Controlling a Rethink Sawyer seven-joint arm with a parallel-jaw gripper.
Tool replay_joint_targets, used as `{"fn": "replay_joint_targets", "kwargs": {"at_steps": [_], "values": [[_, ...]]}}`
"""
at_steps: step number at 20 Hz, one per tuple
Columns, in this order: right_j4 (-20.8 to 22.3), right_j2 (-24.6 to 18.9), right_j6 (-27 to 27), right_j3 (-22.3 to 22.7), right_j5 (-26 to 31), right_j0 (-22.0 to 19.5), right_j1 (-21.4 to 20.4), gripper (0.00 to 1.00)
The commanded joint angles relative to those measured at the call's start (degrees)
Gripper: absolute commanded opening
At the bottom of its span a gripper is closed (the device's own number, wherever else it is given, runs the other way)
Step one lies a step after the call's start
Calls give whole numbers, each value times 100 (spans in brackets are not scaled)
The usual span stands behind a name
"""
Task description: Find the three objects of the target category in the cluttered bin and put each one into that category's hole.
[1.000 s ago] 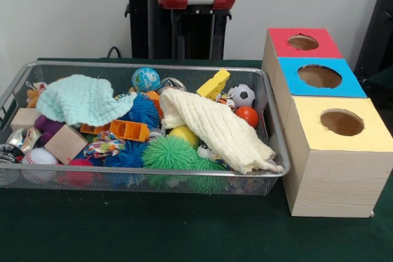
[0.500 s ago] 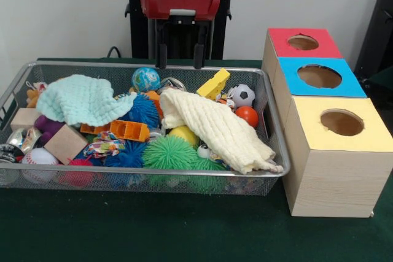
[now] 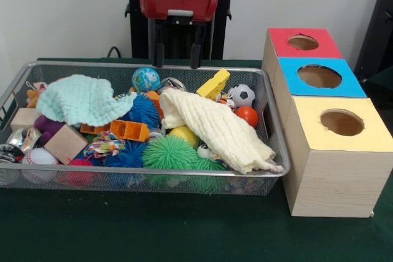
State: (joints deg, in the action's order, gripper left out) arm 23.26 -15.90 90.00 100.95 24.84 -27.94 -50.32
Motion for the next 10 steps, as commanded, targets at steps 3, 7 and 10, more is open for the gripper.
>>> {"fn": "replay_joint_targets", "kwargs": {"at_steps": [3, 7, 10], "values": [[-244, 307, 1014, -374, 9, 184, 169, 100], [-248, 342, 972, -461, -122, 234, 360, 100], [-215, 455, 1062, -581, -325, 347, 566, 100]]}}
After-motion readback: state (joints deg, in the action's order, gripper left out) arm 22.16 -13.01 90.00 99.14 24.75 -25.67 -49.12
